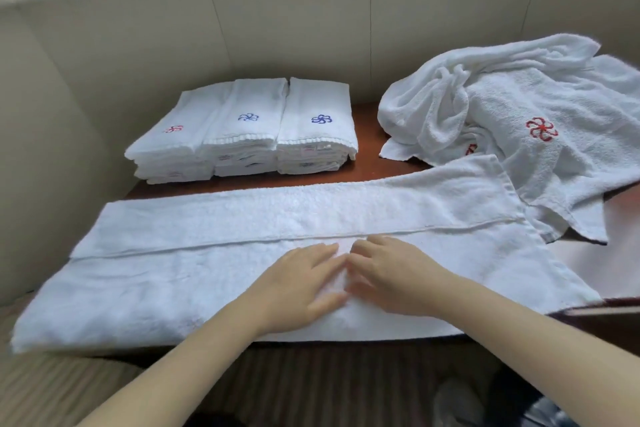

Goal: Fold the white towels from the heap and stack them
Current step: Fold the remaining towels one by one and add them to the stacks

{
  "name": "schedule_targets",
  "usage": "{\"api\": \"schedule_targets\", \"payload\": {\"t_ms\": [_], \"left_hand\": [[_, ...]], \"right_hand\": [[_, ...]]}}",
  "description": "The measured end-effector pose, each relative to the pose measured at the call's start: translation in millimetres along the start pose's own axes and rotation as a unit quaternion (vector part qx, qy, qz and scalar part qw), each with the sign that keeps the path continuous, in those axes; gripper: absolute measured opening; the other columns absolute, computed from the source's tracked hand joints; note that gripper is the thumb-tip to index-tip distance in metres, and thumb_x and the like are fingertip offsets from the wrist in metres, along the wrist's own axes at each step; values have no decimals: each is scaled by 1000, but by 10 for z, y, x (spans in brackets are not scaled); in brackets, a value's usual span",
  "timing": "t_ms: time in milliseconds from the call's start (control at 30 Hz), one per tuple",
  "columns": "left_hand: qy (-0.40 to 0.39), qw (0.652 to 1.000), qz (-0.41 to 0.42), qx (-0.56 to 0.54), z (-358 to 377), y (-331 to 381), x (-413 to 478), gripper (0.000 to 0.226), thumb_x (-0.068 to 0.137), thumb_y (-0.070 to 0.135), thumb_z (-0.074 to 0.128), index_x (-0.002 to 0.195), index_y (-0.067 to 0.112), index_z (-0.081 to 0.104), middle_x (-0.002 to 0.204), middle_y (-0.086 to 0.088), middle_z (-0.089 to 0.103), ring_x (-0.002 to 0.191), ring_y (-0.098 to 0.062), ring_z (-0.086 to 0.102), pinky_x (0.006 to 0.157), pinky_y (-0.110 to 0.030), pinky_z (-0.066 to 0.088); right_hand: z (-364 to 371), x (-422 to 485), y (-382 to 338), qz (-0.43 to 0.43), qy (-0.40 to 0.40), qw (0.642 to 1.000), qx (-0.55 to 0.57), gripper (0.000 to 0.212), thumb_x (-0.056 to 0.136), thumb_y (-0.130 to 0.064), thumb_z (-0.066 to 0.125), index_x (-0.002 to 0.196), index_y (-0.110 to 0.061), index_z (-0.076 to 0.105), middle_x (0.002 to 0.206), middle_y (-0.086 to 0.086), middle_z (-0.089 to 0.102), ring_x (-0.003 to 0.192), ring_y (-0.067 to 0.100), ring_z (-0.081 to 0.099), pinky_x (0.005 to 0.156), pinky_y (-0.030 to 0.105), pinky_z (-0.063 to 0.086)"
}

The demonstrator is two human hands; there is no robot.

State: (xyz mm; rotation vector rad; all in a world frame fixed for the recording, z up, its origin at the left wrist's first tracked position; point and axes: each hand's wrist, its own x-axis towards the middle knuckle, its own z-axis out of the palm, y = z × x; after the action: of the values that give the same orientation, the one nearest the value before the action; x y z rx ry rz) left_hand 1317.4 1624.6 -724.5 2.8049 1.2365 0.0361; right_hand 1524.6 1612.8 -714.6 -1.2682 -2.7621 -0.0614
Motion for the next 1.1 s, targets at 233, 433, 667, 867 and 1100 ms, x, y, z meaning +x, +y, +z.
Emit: {"api": "schedule_targets", "payload": {"t_ms": [233,433,667,867,1100], "left_hand": [[86,985,20,147,161,-252,-744,87,66,67,66,139,27,39,133,-8,58,117,-26,60,92,-41,52],[322,933,80,136,213,-369,-890,41,76,12,51,117,15,51,89,-4,71,70,-19,68,53,-24,53],[236,924,-297,40,-285,-1003,-971,20,89,14,49,104,21,61,96,0,64,87,-28,62,63,-36,50],[152,882,-446,17,-293,-1730,-1024,17,94,20,50,104,23,62,110,1,64,103,-23,56,83,-34,37],[271,740,-615,17,-278,-2141,-967,25,91,18,52,115,19,62,112,-9,59,111,-30,49,99,-39,29]], "right_hand": [[188,-176,-378,-97,-22,985,-144,87,66,-61,69,141,-32,35,138,10,49,115,34,56,91,42,51],[34,103,-475,-61,6,998,-34,45,88,-27,53,133,-26,46,118,-4,61,95,23,63,72,33,52],[-163,482,-28,177,18,983,-39,26,91,-8,40,106,-27,47,101,-3,60,79,27,56,56,30,31],[-85,897,220,264,50,963,-25,18,88,-6,39,94,-20,48,98,7,59,77,27,49,54,28,29],[120,1253,504,349,94,932,-18,10,90,-8,42,90,-17,37,88,4,52,90,34,58,66,32,36]]}}
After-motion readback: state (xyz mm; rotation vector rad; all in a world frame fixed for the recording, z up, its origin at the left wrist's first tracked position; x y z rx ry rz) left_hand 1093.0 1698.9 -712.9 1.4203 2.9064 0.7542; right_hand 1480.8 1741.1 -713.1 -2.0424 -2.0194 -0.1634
